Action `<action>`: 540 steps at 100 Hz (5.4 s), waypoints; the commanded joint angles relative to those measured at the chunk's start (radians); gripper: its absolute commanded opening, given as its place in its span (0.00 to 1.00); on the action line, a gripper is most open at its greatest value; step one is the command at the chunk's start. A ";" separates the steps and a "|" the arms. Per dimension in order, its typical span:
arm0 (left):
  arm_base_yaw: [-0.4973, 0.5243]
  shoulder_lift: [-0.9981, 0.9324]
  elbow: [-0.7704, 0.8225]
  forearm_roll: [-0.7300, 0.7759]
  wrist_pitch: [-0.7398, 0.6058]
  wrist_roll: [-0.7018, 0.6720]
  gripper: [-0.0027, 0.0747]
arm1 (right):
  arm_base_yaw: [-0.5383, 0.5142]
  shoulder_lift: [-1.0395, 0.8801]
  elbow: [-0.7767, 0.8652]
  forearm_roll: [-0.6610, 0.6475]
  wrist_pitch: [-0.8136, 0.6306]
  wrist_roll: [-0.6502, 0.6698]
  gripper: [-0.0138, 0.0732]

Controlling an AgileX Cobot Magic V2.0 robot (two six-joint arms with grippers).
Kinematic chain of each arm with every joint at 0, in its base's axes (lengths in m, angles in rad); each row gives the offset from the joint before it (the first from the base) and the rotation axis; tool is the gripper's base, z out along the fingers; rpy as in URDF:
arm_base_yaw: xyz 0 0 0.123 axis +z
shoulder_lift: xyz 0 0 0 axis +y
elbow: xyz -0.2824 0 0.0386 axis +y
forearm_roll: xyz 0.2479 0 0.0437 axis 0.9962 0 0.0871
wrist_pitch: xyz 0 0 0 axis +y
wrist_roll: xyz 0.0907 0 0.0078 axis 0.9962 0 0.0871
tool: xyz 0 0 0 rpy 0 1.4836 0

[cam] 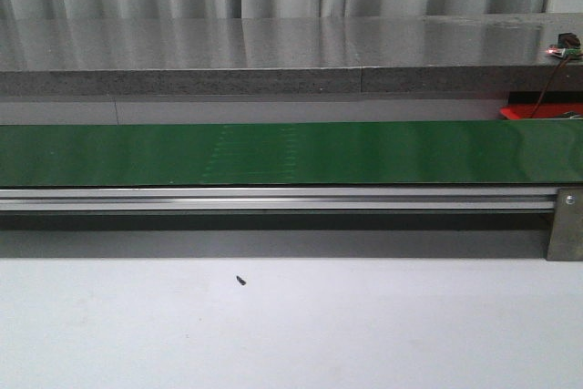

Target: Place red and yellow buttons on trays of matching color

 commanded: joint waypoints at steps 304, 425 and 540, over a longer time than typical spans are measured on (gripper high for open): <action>-0.008 0.004 -0.026 -0.016 -0.074 -0.009 0.01 | 0.193 -1.366 0.442 0.137 -0.138 -0.137 0.08; -0.008 0.005 -0.026 -0.016 -0.074 -0.009 0.01 | 0.199 -1.462 0.759 -0.017 -0.534 -0.037 0.08; -0.008 -0.272 0.351 0.165 -0.598 -0.184 0.01 | 0.199 -1.462 0.759 -0.017 -0.534 -0.037 0.08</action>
